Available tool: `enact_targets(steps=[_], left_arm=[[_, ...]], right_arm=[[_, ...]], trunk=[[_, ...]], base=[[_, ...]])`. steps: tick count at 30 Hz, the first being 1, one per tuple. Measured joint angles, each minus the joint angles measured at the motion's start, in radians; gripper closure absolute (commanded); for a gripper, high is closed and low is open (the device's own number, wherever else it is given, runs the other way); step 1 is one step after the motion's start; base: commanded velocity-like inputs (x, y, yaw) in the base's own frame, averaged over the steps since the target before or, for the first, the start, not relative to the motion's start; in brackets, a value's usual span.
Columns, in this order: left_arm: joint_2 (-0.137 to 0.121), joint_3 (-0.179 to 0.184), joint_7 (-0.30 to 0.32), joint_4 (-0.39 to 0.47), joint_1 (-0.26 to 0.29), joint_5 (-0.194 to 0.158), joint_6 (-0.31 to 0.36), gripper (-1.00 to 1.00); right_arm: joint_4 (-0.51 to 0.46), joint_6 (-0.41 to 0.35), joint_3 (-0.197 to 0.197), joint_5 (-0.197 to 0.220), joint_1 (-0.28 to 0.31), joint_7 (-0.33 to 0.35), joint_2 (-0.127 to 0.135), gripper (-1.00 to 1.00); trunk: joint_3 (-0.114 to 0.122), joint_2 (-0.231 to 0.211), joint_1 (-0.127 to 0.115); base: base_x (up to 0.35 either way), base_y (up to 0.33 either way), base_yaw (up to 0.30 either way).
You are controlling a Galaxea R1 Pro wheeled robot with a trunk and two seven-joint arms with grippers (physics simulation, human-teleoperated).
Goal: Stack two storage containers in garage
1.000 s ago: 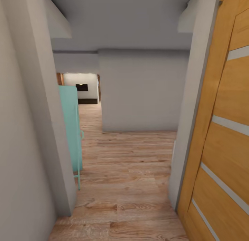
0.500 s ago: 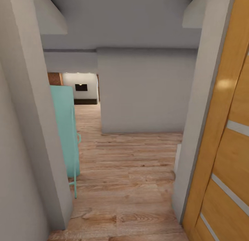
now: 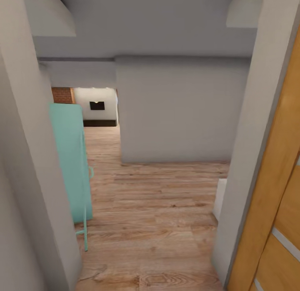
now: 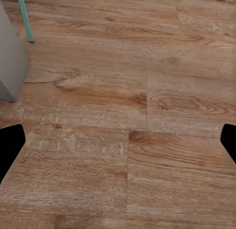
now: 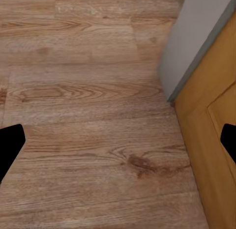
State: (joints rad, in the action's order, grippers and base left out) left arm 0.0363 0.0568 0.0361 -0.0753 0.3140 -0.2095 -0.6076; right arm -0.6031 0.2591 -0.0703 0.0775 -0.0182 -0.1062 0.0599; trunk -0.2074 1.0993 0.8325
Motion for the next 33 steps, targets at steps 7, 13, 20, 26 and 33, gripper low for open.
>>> enact_targets(steps=[7,13,20,26,33], left_arm=[[0.0,0.0,0.0,0.0,0.0,0.0,0.0,-1.0],[0.0,0.0,0.0,0.0,0.0,0.0,0.0,-1.0],[0.0,0.0,-0.001,0.0,0.0,0.0,0.0,-1.0],[0.0,0.0,0.0,0.0,0.0,-0.001,0.0,-1.0],[0.0,0.0,0.002,0.0,0.0,-0.001,0.0,-1.0]], right_arm=[[0.0,-0.001,0.0,-0.001,0.0,0.0,0.0,-1.0],[0.0,-0.003,-0.001,0.001,0.0,0.001,0.0,-1.0],[0.0,-0.002,-0.002,0.0,0.0,0.003,0.0,-1.0],[0.0,0.0,-0.001,-0.001,0.0,0.002,0.0,-1.0],[0.0,0.0,-0.001,0.0,0.0,0.002,0.0,-1.0]], trunk=[[0.0,0.0,0.0],[0.0,0.0,0.0],[0.0,0.0,0.0],[0.0,0.0,0.0],[0.0,0.0,0.001]], base=[[0.312,0.0,0.0],[0.311,0.0,0.0],[0.293,0.0,0.0],[0.105,0.0,0.0],[0.007,0.0,0.0]])
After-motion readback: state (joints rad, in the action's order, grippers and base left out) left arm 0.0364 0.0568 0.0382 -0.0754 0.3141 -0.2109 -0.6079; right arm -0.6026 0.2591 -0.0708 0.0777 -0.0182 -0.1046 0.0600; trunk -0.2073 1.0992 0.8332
